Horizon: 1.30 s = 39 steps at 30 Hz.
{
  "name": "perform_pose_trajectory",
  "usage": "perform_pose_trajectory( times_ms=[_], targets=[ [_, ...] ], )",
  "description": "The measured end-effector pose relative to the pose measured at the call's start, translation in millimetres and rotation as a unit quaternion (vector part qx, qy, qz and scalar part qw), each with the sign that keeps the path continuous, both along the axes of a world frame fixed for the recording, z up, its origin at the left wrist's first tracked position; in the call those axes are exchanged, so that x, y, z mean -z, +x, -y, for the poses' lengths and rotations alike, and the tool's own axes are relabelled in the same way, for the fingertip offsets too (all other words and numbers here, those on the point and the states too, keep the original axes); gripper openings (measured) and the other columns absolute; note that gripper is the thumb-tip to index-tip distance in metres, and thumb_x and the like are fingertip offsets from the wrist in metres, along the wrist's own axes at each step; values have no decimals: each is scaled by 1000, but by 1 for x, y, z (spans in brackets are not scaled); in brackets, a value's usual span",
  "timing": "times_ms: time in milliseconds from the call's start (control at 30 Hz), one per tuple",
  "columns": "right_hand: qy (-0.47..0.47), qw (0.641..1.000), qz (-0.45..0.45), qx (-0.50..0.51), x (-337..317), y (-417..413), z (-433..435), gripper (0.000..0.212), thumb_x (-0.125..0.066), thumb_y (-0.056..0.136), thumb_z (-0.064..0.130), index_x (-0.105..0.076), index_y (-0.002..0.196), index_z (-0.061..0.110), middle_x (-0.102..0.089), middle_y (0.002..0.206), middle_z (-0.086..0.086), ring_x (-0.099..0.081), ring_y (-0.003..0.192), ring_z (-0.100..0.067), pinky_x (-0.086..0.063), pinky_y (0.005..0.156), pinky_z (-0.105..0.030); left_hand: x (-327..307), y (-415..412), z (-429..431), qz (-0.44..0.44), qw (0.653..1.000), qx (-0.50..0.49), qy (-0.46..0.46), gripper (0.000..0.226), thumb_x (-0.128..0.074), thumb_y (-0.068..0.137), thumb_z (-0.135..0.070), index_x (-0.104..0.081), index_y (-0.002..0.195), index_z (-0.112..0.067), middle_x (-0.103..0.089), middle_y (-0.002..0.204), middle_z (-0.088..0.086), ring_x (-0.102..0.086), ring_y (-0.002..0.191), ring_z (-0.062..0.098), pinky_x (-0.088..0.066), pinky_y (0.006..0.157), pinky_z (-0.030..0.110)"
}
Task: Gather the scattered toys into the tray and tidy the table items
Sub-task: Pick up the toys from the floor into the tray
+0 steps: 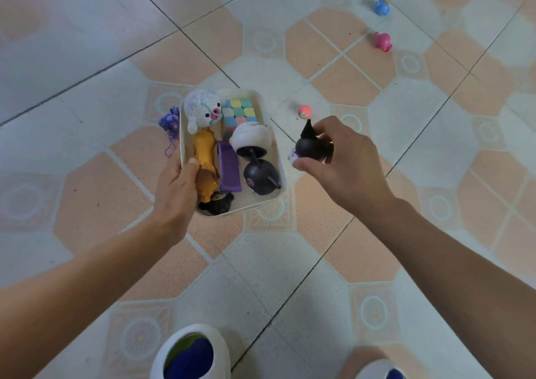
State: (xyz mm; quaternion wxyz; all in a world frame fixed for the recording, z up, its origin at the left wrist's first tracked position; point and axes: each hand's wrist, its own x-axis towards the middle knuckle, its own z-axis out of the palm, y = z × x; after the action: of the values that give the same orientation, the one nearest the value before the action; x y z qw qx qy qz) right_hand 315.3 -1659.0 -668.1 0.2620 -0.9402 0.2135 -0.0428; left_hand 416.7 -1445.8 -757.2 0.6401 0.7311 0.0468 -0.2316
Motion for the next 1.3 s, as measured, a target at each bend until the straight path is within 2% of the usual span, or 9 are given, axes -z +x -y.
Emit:
perform_pose_trajectory(
  times_ms=[100, 167, 333, 633, 733, 900, 967, 1100, 1300],
  targets=[
    [81, 993, 70, -49, -24, 13, -21, 39, -77, 71, 35, -57, 102, 21, -65, 90, 7, -57, 77, -5, -45, 68, -17, 0, 1, 2, -6, 1000, -5, -4, 31, -37, 100, -28, -49, 126, -14, -58, 97, 0, -57, 84, 10, -43, 71, 24],
    [99, 986, 61, -120, -28, 18, -41, 36, -76, 72, 34, -58, 102, 25, -62, 91, 12, -54, 79, 0, -41, 69, -10, -2, 2, 2, -7, 1000, -6, -7, 32, -37, 100, -29, -48, 128, -16, -57, 104, 4, -56, 86, 11, -43, 71, 24],
    [3, 964, -23, -266, -7, 27, -73, 37, -73, 80, 24, -57, 112, 16, -60, 102, -2, -51, 93, -18, -47, 79, -38, -8, 3, -1, 4, 1000, -4, -11, 36, -37, 100, -27, -46, 132, -12, -55, 100, 1, -54, 87, 11, -41, 70, 24],
    [-154, 926, -33, -342, 13, 30, -73, 25, -60, 91, 25, -61, 114, 14, -65, 107, 0, -48, 99, -22, -34, 81, -29, -7, 11, -10, 4, 1000, -18, -6, 30, -36, 100, -28, -50, 125, -17, -61, 96, 4, -60, 87, 16, -48, 70, 27],
    [-149, 928, -23, -341, 16, 33, -71, 31, -58, 92, 22, -60, 122, 16, -64, 118, -1, -49, 107, -24, -29, 83, -30, -7, 13, -12, 7, 1000, -12, -12, 30, -36, 100, -27, -51, 124, -18, -62, 99, 6, -61, 90, 18, -51, 73, 30],
    [-144, 927, 24, -344, 17, 41, -72, 44, -63, 88, 23, -56, 130, 12, -59, 128, -5, -51, 114, -26, -36, 88, -36, -5, 23, -23, -8, 999, -39, -19, 30, -37, 100, -29, -52, 123, -18, -62, 100, 7, -62, 93, 20, -50, 75, 33],
    [-132, 934, 72, -324, 15, 48, -72, 43, -61, 88, 25, -57, 128, 10, -61, 124, -5, -52, 110, -25, -34, 86, -34, -3, 28, -31, -3, 999, -41, -18, 32, -37, 99, -30, -51, 125, -16, -62, 99, 6, -61, 90, 19, -49, 73, 30],
    [-88, 956, 145, -238, 14, 70, -67, 30, -55, 90, 16, -62, 118, 9, -63, 110, -6, -54, 99, -27, -34, 82, -33, 1, 39, -51, 14, 997, -77, -7, 20, -38, 98, -28, -57, 100, -28, -60, 82, -4, -60, 73, 5, -49, 66, 24],
    [-50, 982, 67, -172, 43, 111, -56, 24, -52, 91, 8, -63, 113, 9, -62, 109, -7, -54, 99, -28, -33, 84, -34, 6, 54, -86, 29, 991, -128, 9, 27, -37, 98, -23, -60, 89, -34, -61, 80, -4, -59, 74, 9, -49, 71, 30]
  ],
)
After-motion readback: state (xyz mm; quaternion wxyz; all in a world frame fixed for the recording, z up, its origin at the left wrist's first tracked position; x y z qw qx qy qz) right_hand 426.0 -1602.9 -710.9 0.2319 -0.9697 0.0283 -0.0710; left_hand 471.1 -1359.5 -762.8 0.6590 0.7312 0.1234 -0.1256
